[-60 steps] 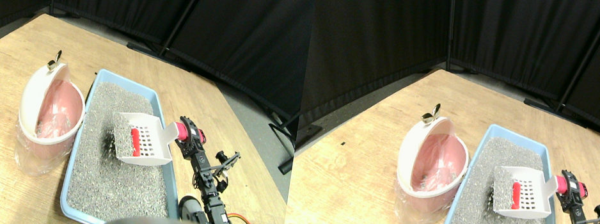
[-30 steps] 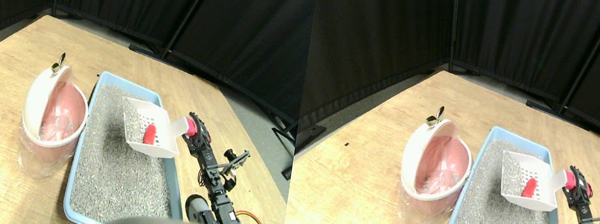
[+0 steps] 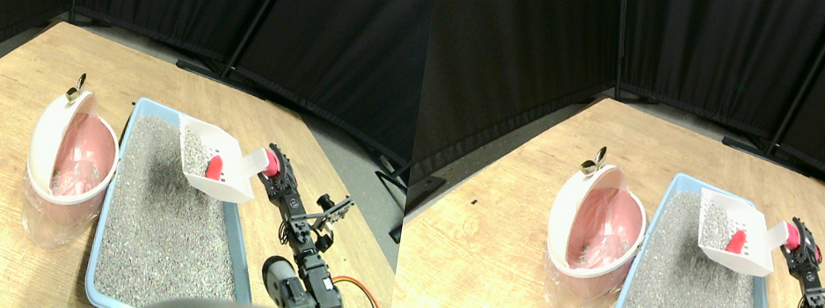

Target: Scoop (unimanual)

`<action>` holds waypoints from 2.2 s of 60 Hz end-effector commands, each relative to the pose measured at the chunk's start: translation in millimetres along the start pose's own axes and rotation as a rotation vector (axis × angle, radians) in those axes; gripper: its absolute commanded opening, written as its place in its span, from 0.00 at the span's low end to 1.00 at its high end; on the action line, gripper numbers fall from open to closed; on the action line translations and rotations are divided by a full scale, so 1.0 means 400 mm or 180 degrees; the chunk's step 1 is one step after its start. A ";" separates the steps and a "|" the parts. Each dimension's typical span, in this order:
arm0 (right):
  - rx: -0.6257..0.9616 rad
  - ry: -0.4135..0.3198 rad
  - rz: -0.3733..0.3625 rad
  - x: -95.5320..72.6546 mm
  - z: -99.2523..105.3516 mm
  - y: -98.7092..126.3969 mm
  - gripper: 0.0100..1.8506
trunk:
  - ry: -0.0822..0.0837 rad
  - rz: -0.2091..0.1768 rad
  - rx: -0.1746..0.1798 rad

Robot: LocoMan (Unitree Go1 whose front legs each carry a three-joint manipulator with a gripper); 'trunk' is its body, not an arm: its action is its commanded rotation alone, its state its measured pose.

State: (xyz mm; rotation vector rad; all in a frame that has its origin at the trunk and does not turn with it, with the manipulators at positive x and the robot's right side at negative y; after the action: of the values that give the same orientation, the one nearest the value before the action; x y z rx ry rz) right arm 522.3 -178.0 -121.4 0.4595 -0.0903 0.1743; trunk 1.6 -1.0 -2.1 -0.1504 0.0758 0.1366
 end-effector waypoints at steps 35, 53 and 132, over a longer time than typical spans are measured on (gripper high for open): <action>0.1216 -0.0170 -0.0265 0.007 0.006 0.024 0.02 | -0.0077 0.0031 -0.0070; 0.1541 -0.0095 -0.0308 -0.002 -0.002 0.036 0.02 | -0.0076 0.0043 -0.0088; -0.0304 -0.0108 -0.0015 0.029 0.039 0.060 0.02 | -0.0029 0.0129 -0.0134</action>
State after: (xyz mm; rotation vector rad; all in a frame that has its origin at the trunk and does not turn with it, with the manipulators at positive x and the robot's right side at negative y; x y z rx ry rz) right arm 527.8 -166.9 -108.3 0.3727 -0.0557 0.1056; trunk -0.4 -1.2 -2.7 -0.1773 0.0644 0.1550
